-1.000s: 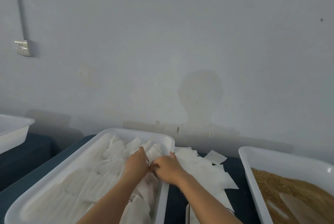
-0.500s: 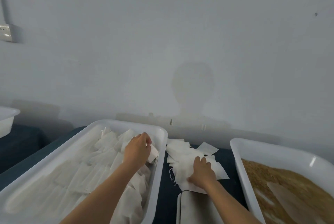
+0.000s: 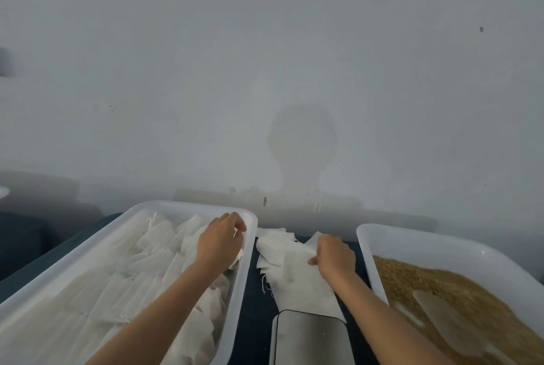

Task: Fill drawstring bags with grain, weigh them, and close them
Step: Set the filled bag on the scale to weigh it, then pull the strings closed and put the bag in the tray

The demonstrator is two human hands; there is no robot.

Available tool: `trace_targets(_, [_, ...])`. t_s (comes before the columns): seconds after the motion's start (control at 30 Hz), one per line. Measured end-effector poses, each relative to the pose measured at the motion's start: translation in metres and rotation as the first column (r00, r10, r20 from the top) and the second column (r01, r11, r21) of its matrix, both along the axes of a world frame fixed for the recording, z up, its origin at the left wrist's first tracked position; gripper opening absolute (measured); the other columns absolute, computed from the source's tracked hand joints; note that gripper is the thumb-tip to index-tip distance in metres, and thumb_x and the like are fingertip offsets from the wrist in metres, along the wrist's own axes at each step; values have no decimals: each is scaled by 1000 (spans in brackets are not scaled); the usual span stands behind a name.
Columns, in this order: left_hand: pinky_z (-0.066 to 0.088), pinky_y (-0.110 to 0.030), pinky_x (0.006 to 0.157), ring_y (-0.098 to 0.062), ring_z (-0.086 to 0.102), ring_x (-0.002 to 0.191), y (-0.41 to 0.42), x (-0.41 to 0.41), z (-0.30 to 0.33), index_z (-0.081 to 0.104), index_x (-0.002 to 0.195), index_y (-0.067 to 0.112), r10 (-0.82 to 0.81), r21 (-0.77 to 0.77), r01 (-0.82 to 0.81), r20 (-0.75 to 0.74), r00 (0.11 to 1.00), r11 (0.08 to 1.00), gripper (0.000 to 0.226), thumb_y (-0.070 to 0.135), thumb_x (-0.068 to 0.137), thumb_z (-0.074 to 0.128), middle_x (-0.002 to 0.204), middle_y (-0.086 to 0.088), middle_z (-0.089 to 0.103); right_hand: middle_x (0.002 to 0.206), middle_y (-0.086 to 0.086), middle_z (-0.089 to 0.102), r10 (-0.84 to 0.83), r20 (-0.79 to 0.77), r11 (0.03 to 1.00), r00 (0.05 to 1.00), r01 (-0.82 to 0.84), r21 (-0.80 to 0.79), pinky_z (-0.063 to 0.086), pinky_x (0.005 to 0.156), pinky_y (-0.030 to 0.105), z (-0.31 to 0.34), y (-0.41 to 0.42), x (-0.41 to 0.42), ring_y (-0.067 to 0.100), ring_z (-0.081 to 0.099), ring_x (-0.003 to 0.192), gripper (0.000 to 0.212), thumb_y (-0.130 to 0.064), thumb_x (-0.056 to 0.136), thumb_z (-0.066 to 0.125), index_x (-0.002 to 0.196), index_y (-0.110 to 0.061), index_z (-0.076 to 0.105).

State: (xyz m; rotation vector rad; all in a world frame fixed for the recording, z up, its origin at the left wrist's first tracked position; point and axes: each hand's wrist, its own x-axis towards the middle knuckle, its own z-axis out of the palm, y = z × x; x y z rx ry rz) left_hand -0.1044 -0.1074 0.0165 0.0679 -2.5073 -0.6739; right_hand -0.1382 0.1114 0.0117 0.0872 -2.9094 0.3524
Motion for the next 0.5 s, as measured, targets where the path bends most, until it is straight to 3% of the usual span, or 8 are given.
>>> trace_targets(0.07, [42, -24, 74, -13, 55, 94, 15, 3, 11, 56, 98, 19, -43, 31, 43, -6, 999, 999, 12, 13, 91, 49, 100, 8, 60, 78, -3, 55, 87, 19, 981, 996, -82, -175, 40, 65, 27, 17, 16, 1, 17, 51, 75, 32, -21, 86, 68, 68, -18, 42])
trace_targets(0.17, [45, -28, 81, -17, 57, 98, 48, 4, 29, 54, 101, 16, -169, 154, 162, 34, 985, 975, 11, 13, 90, 50, 103, 4, 61, 75, -2, 58, 203, 32, 862, 979, -163, -480, 43, 64, 22, 47, 43, 11, 14, 55, 74, 27, -11, 78, 75, 67, -17, 52])
trace_targets(0.33, [42, -27, 85, -17, 54, 106, 130, 8, 49, 42, 123, 12, -509, 527, 330, 239, 827, 783, 48, 40, 89, 60, 114, 1, 53, 81, 11, 65, 215, -4, 582, 977, -131, -803, 49, 66, 28, 74, 99, 40, 21, 61, 74, 15, -5, 81, 71, 76, -8, 57])
trace_targets(0.4, [42, -27, 80, -18, 54, 98, 163, 11, 46, 47, 115, 11, -550, 550, 353, 245, 798, 757, 42, 42, 89, 60, 104, 2, 53, 84, 10, 65, 197, 33, 504, 980, -72, -861, 50, 66, 29, 73, 125, 50, 20, 61, 75, 12, -6, 84, 67, 79, -9, 57])
trace_targets(0.5, [43, -31, 71, -19, 51, 74, 208, 15, 42, 48, 79, 12, -595, 598, 401, 163, 787, 694, 25, 31, 92, 59, 77, -3, 50, 83, 9, 62, 157, 86, 398, 984, 17, -917, 49, 63, 29, 63, 162, 62, 22, 59, 75, 10, -4, 85, 65, 81, -8, 57])
